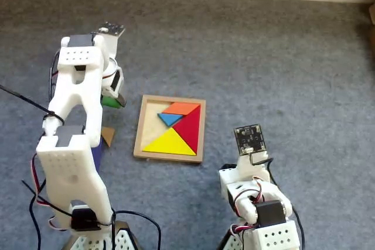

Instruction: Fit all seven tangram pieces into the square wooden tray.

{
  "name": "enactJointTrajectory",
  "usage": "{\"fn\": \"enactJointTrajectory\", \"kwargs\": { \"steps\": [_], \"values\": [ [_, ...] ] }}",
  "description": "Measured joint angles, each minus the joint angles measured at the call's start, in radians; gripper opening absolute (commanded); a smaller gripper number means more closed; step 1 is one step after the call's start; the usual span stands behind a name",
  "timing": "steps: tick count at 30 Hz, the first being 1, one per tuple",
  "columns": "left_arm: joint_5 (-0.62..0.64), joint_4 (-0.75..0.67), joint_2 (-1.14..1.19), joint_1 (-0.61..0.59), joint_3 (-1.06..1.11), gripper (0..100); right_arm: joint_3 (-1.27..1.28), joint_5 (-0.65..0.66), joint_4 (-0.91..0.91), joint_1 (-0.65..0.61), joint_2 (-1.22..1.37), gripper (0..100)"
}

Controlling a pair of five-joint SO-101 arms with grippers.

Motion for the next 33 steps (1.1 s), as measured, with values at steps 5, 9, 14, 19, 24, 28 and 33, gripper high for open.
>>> {"fn": "enactJointTrajectory", "kwargs": {
  "steps": [5,9,14,19,24,28,33],
  "values": [
    [-0.009,0.043,0.000,0.044,0.000,15,0.000,0.000,0.000,0.000,0.000,0.6],
    [-0.009,0.055,0.000,0.078,0.000,15,0.000,0.000,0.000,0.000,0.000,0.6],
    [-0.009,0.068,0.000,0.130,0.000,15,0.000,0.000,0.000,0.000,0.000,0.6],
    [-0.009,0.075,0.000,0.186,0.000,15,0.000,0.000,0.000,0.000,0.000,0.6],
    [-0.009,0.075,0.000,0.238,0.002,15,0.000,0.000,0.000,0.000,0.000,0.6],
    [-0.032,0.075,0.000,0.292,0.068,15,0.000,0.000,0.000,0.000,0.000,0.6],
    [-0.064,0.071,0.000,0.344,0.132,15,0.000,0.000,0.000,0.000,0.000,0.6]
  ]
}}
